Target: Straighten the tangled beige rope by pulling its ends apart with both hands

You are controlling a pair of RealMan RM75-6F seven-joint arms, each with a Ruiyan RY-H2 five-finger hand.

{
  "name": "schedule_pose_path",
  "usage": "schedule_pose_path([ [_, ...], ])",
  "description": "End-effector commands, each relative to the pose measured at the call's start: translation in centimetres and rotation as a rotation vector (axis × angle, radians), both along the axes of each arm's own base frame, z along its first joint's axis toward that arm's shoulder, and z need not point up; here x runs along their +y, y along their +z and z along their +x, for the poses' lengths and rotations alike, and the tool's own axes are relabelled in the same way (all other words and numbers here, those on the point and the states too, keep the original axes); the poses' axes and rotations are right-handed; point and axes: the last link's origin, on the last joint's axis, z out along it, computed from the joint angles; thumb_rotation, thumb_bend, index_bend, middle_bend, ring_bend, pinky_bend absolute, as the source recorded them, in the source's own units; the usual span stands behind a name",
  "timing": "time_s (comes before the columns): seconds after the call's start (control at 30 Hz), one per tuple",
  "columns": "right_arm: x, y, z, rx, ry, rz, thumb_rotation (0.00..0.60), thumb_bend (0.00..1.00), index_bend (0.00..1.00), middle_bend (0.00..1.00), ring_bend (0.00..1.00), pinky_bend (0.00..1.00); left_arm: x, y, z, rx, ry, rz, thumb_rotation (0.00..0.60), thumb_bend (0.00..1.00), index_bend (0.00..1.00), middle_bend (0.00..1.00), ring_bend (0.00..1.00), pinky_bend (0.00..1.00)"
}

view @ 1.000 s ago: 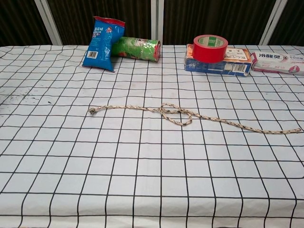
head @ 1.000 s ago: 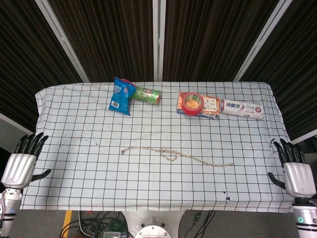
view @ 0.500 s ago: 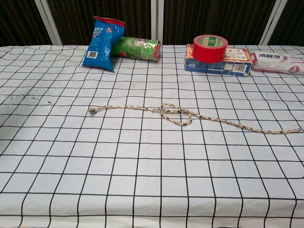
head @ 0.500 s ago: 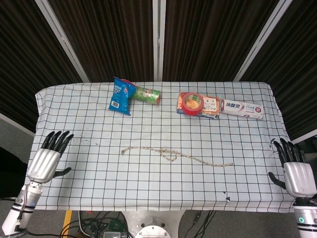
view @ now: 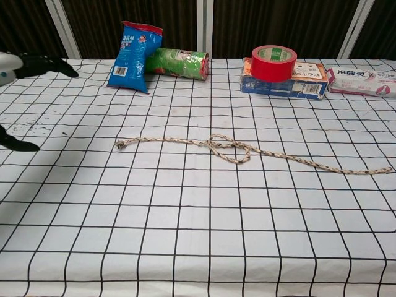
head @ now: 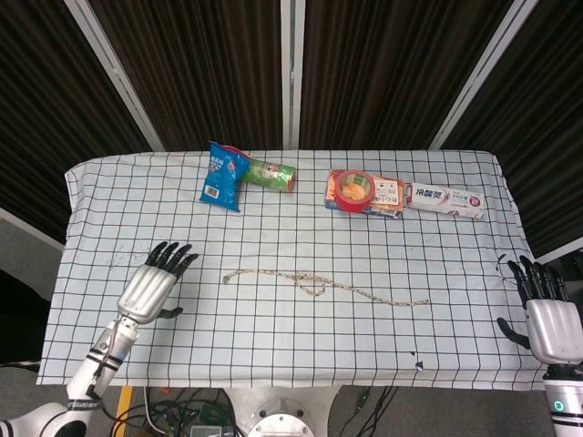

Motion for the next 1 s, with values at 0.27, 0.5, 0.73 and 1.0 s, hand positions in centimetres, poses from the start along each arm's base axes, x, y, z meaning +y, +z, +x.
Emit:
schedule_pose_path([
  [0.27,-0.4,0.4,0.2,0.010,-0.003,-0.008,0.600,0.16,0.00,0.00,0.00,0.00,1.9,-4.5,3.3,0.004,-0.014,-0.081,0.600,0.00,0.15,0.05,0.00,0.05],
  [0.5,-0.7,0.2,0.6,0.008,0.011,-0.001,0.600,0.16,0.00,0.00,0.00,0.00,3.7,-6.6,4.3,0.004,0.013,-0.106,0.600,0.00,0.16,0.05,0.00,0.05],
  [0.73,-1.0,0.4,0.7,0.005,0.020,-0.001,0.600,0.16,0.00,0.00,0.00,0.00,5.0,-8.0,4.4,0.036,0.028,-0.120,0.600,0.02,0.17,0.08,0.00,0.05],
  [1.0,-1.2,0.7,1.0,0.004,0.025,-0.004,0.600,0.16,0.00,0.00,0.00,0.00,6.3,-8.7,4.5,0.032,0.052,-0.117,0.600,0.10,0.26,0.11,0.00,0.05],
])
